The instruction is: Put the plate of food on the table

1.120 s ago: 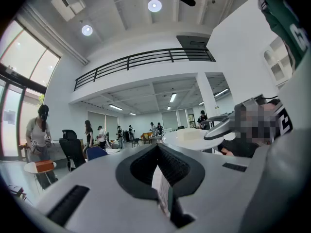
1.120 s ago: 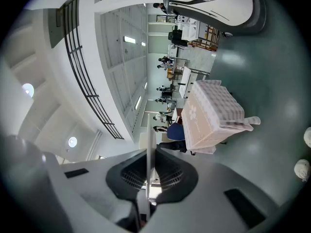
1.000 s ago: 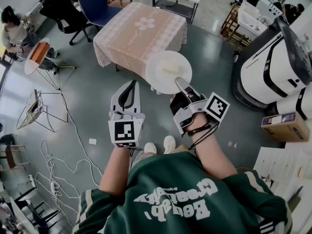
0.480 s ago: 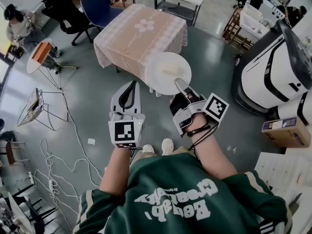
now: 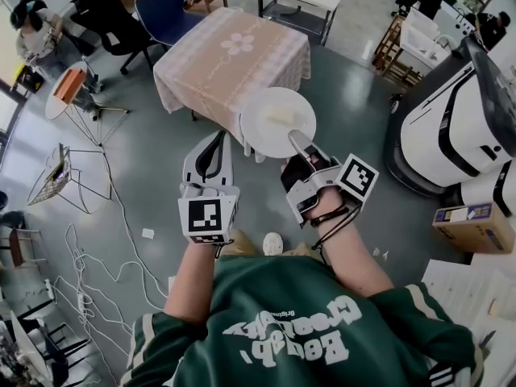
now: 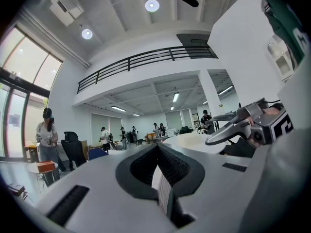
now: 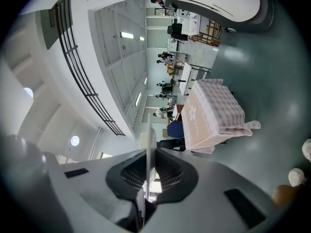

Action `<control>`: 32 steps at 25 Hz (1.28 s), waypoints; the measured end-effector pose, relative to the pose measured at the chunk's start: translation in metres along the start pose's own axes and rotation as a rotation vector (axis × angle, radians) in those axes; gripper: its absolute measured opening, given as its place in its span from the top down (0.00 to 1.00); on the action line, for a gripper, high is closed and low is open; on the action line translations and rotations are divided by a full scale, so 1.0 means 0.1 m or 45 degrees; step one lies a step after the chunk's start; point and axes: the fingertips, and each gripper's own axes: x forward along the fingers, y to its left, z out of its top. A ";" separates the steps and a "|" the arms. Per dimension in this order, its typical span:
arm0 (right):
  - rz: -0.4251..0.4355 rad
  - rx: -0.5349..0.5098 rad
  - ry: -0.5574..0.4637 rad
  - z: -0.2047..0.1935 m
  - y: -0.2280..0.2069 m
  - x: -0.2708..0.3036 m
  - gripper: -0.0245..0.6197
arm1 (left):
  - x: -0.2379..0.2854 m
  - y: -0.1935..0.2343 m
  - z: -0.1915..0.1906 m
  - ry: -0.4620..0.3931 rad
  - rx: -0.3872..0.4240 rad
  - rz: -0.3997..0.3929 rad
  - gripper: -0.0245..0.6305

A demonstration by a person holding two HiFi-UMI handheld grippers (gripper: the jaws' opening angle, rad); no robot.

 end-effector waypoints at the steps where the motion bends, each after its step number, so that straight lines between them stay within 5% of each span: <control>1: 0.000 -0.001 0.000 0.03 -0.01 0.01 0.92 | 0.03 0.00 0.00 0.000 0.000 0.004 0.95; 17: 0.049 -0.023 0.015 0.33 -0.17 0.70 0.92 | 0.68 0.32 -0.21 -0.029 0.037 0.011 0.95; 32: 0.030 -0.045 0.009 0.65 -0.16 2.05 0.92 | 1.78 1.26 -0.32 -0.022 -0.004 0.018 0.95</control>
